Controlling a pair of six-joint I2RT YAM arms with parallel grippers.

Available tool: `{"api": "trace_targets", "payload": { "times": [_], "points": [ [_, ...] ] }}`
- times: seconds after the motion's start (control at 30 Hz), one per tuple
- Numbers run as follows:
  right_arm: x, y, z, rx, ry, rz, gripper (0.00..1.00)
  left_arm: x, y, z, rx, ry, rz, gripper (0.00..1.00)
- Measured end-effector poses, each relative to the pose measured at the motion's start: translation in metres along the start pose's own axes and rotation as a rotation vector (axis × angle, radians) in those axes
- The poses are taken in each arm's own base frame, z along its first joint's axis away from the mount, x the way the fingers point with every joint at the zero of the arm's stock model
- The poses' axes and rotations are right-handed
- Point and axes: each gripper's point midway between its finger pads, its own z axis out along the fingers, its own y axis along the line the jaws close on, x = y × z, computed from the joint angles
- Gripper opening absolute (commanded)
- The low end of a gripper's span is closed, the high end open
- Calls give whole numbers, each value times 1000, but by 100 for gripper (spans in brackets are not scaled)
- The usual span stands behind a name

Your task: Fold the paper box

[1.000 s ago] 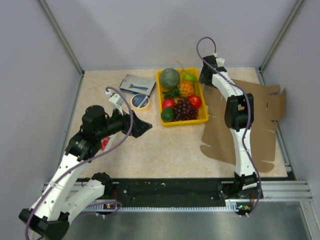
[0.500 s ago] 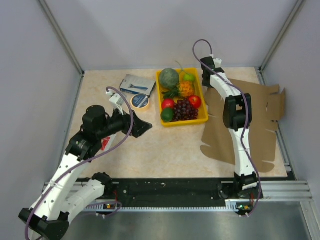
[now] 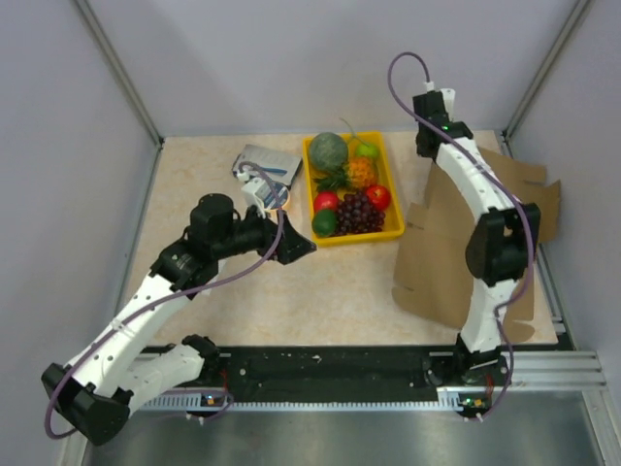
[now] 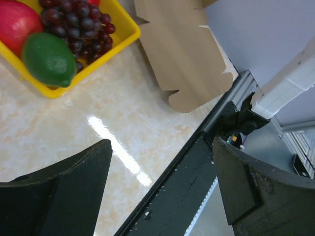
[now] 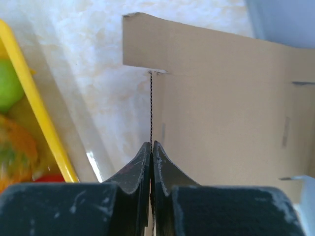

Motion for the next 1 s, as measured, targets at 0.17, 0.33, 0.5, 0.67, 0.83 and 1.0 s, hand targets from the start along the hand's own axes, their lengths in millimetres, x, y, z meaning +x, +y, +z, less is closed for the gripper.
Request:
{"api": "trace_targets", "payload": {
  "times": [0.17,0.33,0.5,0.67,0.83,1.0],
  "points": [
    [-28,-46,-92,-52,-128,13,0,6,-22,25,49,42,-16,83],
    [-18,-68,-163,-139,-197,84,0,-14,-59,53,88,4,28,83],
    [-6,-76,-215,-236,-252,146,0,-39,-92,85,99,-53,106,83],
    [-7,-99,-248,-235,-313,184,0,-38,-110,109,115,-68,152,86],
    [-3,-85,-276,-363,-309,297,0,-30,-115,123,84,-89,259,89],
    [9,-50,-295,-482,-241,392,0,-30,-131,128,63,-162,449,90]
  ]
}}
